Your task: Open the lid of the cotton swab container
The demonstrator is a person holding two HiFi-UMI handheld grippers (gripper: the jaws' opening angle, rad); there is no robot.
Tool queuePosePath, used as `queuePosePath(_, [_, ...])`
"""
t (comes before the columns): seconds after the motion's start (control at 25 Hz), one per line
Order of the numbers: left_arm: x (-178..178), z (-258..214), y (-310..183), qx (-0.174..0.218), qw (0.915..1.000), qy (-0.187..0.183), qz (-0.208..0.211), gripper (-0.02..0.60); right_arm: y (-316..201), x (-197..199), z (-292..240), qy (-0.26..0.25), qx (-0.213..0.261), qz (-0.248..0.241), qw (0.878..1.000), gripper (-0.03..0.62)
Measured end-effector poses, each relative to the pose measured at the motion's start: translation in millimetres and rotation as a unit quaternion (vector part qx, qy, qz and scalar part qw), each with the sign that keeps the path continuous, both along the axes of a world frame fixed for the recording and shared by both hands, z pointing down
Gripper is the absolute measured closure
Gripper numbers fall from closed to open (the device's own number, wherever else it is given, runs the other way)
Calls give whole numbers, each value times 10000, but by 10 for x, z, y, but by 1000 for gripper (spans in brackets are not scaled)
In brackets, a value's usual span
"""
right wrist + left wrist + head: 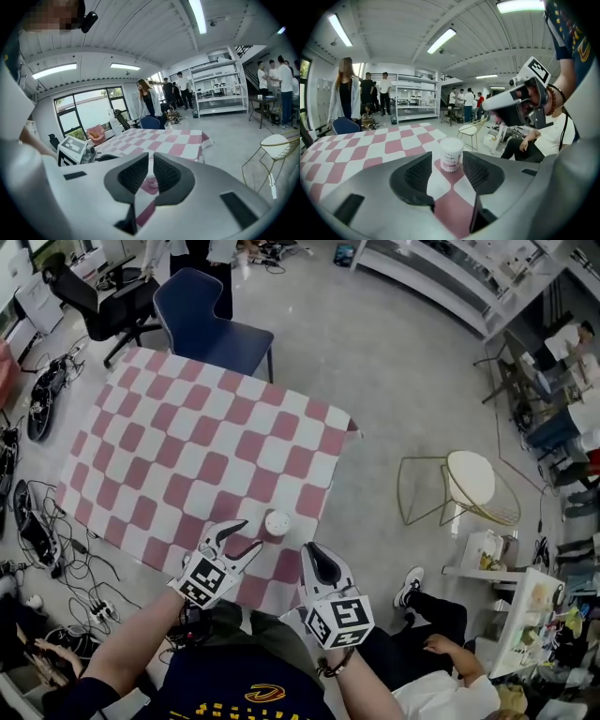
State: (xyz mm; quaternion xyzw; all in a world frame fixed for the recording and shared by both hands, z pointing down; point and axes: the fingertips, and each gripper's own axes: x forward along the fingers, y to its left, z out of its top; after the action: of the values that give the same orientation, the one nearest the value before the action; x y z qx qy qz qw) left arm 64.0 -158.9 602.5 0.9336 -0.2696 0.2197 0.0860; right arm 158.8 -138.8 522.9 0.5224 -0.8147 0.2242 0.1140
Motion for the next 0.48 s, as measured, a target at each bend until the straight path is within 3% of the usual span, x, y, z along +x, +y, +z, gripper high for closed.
queuePosePath(0.12, [94, 264, 11, -102, 9994, -195, 259, 354, -47, 15, 51, -11, -58, 63, 10000, 558])
queuePosePath(0.48, [341, 602, -67, -56, 9966, -543, 623, 327, -130, 42, 61, -125, -114, 195, 9997, 549])
